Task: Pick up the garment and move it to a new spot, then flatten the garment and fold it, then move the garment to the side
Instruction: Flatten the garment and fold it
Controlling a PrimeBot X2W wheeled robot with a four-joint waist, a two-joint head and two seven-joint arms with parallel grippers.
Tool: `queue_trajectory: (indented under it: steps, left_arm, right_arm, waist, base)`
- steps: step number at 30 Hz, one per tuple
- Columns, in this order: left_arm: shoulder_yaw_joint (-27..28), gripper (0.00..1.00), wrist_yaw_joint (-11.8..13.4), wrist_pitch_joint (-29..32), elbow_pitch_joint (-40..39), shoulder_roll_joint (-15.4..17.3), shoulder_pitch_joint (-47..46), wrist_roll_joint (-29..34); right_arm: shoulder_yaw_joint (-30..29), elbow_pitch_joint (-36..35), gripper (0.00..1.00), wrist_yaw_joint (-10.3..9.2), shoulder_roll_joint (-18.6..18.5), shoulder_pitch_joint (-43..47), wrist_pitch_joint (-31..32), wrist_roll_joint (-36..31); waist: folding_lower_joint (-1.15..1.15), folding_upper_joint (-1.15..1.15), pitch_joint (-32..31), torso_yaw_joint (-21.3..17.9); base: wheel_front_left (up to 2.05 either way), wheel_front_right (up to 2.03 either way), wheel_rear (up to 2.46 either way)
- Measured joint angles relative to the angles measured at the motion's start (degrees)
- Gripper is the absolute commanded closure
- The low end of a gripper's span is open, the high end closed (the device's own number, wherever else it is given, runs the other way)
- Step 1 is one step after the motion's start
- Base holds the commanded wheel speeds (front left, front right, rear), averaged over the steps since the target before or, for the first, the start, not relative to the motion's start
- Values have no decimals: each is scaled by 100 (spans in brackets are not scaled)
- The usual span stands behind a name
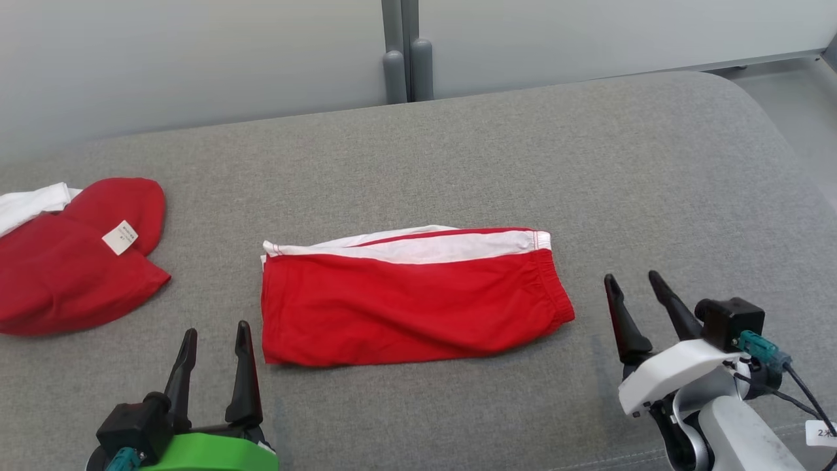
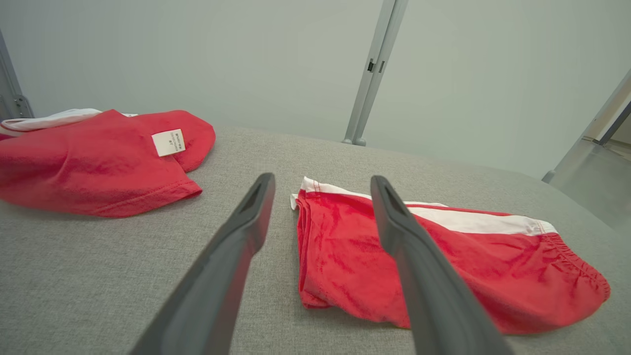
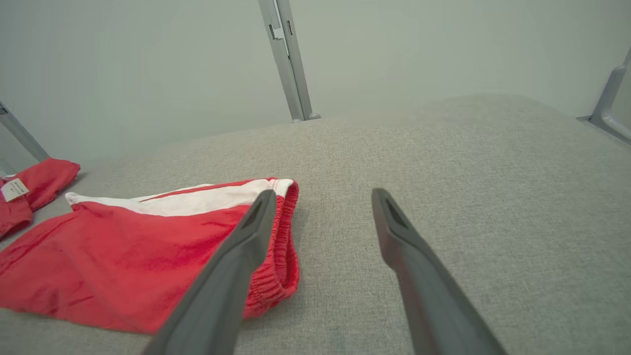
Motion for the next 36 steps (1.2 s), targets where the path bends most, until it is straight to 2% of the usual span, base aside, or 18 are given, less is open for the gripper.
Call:
queue_trajectory:
  steps: [10, 17, 31, 32, 33, 34, 35, 36]
  left_arm:
    - [-160, 0, 0, 0, -33, -1, -20, 1]
    - [-168, 0, 0, 0, -62, -1, -63, 1]
    - [-121, 0, 1, -1, -64, -9, -262, 0]
    - [-118, 0, 1, -1, -58, -9, -263, 0]
    - [-115, 0, 1, -1, -55, -9, -263, 0]
    - [-113, 0, 1, 0, -52, -9, -264, 0]
    - [-113, 0, 1, 0, -49, -10, -264, 0]
    - [-112, 0, 1, -1, -45, -10, -265, 0]
  right_arm:
    - [-141, 611, 0, 269, 401, -89, 356, 732]
    - [-332, 948, 0, 389, 417, -424, 508, 1106]
    - [-371, 1682, 0, 591, 413, -961, 872, 1440]
    - [-366, 1709, 14, 621, 413, -993, 887, 1456]
    - [-353, 1745, 47, 623, 413, -1022, 910, 1482]
    - [-343, 1775, 57, 632, 413, -1049, 931, 1496]
    - [-332, 1794, 72, 653, 412, -1074, 959, 1522]
    - [-312, 1814, 95, 670, 412, -1090, 976, 1533]
  waist:
    - [0, 0, 279, 226]
    - [0, 0, 515, 473]
    - [0, 0, 883, 884]
    - [0, 0, 888, 889]
    - [0, 0, 890, 889]
    - [0, 0, 891, 887]
    - [0, 0, 891, 884]
    - [0, 0, 890, 880]
  base:
    - [0, 0, 0]
    - [0, 0, 0]
    - [0, 0, 0]
    - [0, 0, 0]
    - [0, 0, 0]
    - [0, 0, 0]
    - [0, 0, 0]
    - [0, 0, 0]
